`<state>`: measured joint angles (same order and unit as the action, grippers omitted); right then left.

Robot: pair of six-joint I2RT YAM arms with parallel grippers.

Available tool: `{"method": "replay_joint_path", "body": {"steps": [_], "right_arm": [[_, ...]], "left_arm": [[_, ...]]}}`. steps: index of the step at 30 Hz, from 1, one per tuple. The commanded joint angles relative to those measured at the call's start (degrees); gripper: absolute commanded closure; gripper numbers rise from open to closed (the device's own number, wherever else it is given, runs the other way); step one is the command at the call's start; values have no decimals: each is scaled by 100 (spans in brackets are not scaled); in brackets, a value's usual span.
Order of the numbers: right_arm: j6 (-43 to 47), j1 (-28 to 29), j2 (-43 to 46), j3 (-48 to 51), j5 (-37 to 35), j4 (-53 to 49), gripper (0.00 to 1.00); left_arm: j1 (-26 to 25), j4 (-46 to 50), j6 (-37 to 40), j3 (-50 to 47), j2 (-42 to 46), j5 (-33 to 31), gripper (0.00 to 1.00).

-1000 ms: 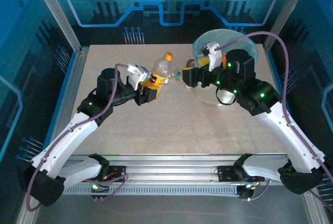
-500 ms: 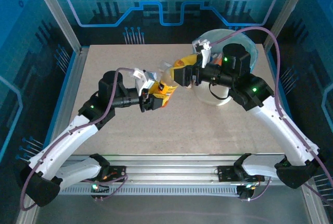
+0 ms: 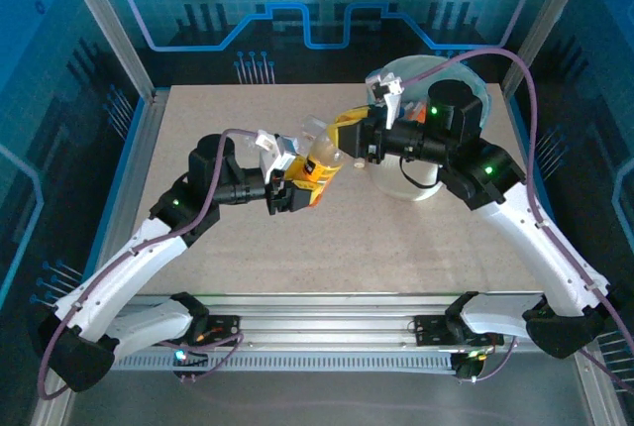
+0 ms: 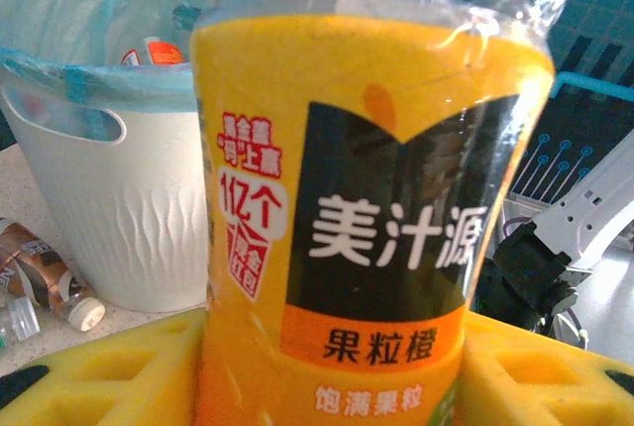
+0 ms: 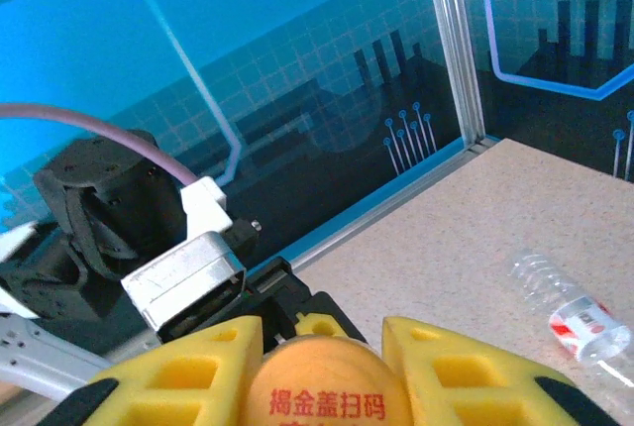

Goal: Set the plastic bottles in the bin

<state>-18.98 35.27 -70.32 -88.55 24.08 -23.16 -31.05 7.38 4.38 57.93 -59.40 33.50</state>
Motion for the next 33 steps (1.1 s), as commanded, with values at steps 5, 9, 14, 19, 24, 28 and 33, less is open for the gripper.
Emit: {"method": "replay_joint_path", "body": {"steps": [5,9,14,19,24,28,33], "right_arm": [[182,51,51,-228,-279,-314,100],[356,59,98,-588,-996,-728,100],[941,55,159,-1298,-2888,-1371,100],[1656,55,116,-1825,-4409,-1392,100],[2570,59,-178,-2051,-5574,-946,100],[2957,-71,-602,-2177,-5830,-723,100],[2651,-391,-1055,-2189,-5571,-479,100]], "left_arm": [[-55,-217,-197,311,140,5,34],[-55,-226,-288,384,301,-311,7],[-55,-433,-263,297,722,-611,1],[-51,-596,-232,159,1033,-1021,1],[-52,-410,-183,84,1131,-1460,1],[-58,-358,-201,35,1119,-1619,1],[-55,-360,-227,12,1105,-1750,1]]}}
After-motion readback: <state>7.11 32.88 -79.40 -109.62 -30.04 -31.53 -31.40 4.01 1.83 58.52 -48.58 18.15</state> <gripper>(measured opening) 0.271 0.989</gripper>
